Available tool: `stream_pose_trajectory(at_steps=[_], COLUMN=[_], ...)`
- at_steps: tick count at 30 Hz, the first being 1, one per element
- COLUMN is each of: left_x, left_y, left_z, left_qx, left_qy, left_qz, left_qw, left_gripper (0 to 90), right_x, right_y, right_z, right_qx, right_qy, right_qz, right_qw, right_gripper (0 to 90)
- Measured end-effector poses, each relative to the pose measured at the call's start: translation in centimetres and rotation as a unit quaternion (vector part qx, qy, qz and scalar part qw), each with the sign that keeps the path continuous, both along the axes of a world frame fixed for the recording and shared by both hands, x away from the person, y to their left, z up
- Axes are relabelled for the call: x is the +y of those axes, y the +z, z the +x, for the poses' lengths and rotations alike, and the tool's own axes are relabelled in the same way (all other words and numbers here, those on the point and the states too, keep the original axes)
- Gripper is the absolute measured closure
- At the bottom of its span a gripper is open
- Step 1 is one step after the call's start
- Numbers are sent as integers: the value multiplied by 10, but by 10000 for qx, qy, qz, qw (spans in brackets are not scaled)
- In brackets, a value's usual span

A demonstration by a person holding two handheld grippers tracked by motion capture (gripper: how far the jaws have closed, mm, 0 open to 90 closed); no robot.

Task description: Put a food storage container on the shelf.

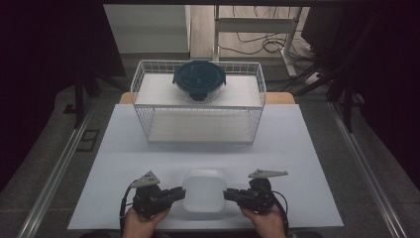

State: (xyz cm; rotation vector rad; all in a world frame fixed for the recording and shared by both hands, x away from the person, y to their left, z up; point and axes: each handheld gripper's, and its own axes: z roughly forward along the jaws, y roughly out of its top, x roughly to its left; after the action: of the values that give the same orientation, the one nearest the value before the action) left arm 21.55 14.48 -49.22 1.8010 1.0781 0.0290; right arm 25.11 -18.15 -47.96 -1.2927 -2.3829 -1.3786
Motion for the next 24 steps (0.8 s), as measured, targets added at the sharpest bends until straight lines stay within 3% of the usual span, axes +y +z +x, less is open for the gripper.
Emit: stream_pose_trajectory(at_steps=[4,12,17,20,21,24], left_x=[0,-1,0,0,1,3], left_y=[1,27,61,73,85,102], left_z=[5,18,35,39,42,46], left_qx=[-36,-418,-756,-884,-990,-1139], left_qy=[39,79,89,128,171,203], left_qz=[-26,39,90,117,134,133], left_qw=[10000,9991,9971,9959,9949,9932], left_gripper=[801,801,801,801,801,801], right_x=[1,1,1,2,3,5], right_y=[-1,20,51,69,74,92], right_z=[6,16,34,43,45,52], right_qx=[-102,-623,-938,-1079,-1129,-1238], right_qy=[-29,-13,7,43,48,82], right_qz=[30,62,147,157,175,193], right_qw=[9999,9980,9955,9940,9934,9921], right_gripper=[786,787,787,787,787,786])
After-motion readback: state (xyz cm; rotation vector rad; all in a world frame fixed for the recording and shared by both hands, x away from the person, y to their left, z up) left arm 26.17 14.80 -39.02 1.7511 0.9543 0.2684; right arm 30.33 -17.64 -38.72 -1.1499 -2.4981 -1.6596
